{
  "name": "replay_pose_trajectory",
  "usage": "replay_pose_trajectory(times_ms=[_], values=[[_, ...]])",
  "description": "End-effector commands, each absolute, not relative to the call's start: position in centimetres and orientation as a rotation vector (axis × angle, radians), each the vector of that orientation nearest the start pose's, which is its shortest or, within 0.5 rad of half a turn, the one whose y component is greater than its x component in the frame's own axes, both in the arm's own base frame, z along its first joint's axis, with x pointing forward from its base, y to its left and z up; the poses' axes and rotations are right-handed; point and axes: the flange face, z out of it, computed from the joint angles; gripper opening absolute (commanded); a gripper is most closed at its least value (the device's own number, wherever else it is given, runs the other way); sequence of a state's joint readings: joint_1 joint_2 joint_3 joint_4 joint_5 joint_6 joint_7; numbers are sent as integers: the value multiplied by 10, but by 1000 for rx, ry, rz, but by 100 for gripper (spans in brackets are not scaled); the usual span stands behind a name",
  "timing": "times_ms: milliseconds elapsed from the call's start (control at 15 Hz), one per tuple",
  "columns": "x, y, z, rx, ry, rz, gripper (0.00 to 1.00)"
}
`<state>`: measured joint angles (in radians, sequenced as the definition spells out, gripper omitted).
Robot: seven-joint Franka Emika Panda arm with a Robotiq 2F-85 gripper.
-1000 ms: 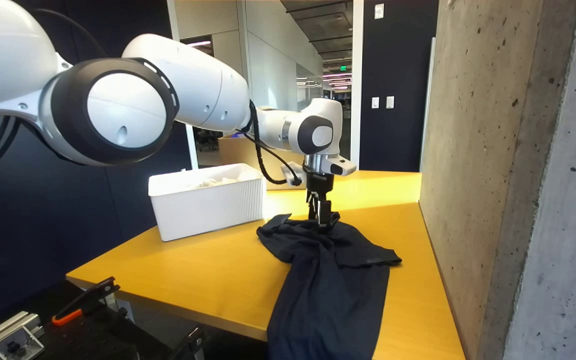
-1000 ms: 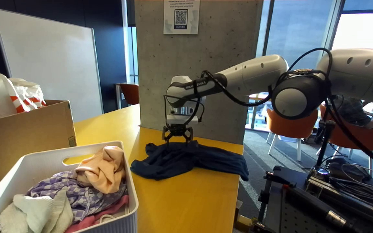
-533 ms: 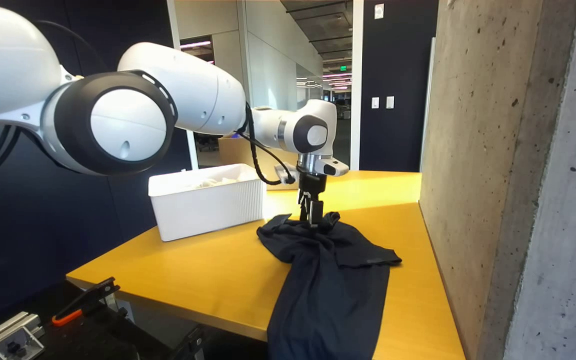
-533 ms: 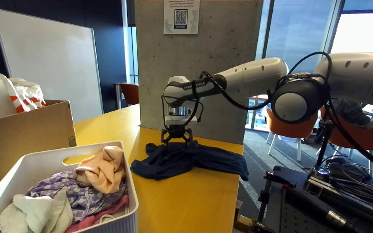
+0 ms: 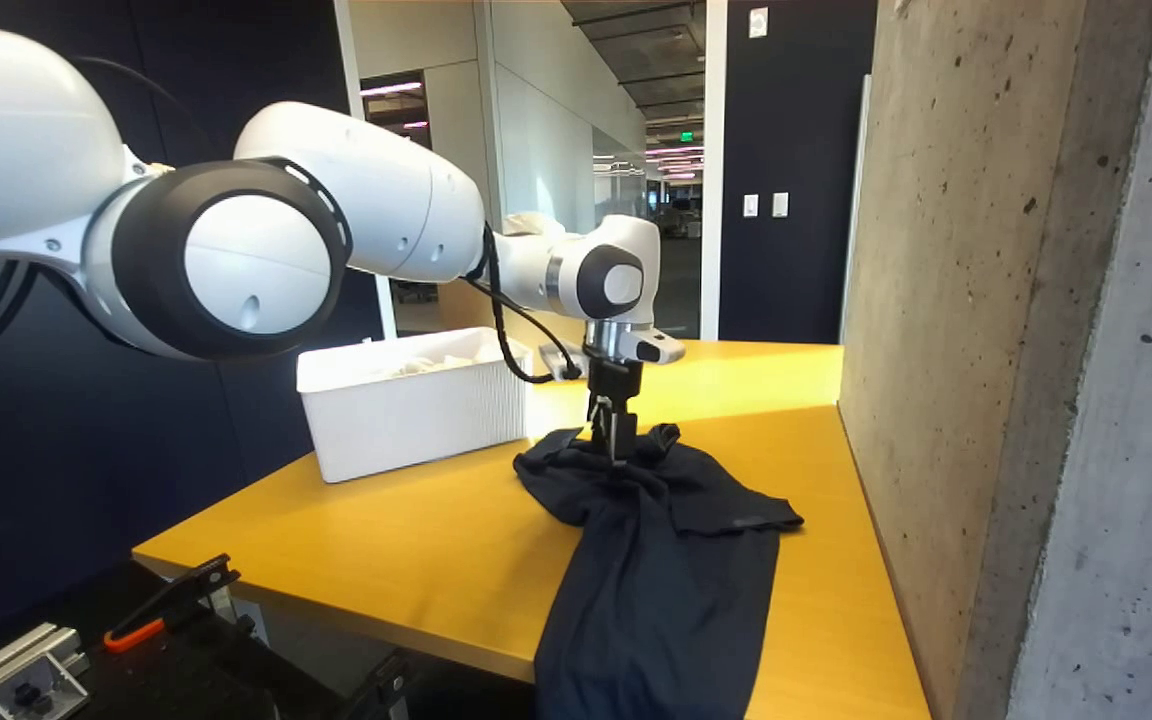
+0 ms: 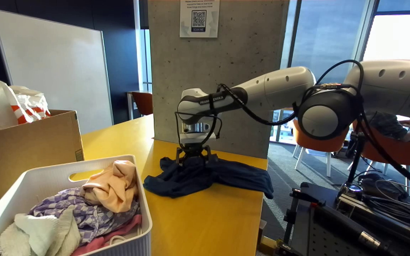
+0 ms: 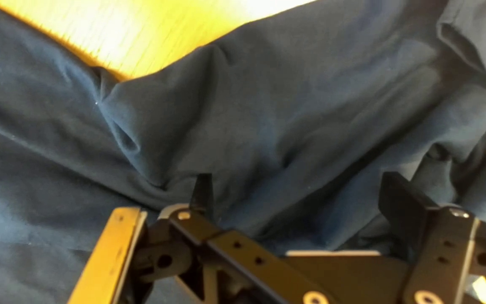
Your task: Pick up the blue cloth and put it inside the white basket
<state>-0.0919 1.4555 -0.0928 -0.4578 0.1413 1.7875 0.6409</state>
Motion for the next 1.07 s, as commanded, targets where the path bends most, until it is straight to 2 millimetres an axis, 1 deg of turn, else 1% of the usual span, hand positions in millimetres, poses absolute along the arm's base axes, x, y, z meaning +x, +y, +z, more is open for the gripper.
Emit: replay_pose_trajectory(times_ms=[0,267,600,667,733,1000], values=[[783,-83,115,-2901,1195,186,100],[782,-78,104,-2904,1187,177,100],[783,-73,97,-2912,1177,161,100],[782,-73,95,-2910,1178,168,90],[782,-72,94,-2908,1180,160,72],[782,-72,89,-2902,1177,152,42]])
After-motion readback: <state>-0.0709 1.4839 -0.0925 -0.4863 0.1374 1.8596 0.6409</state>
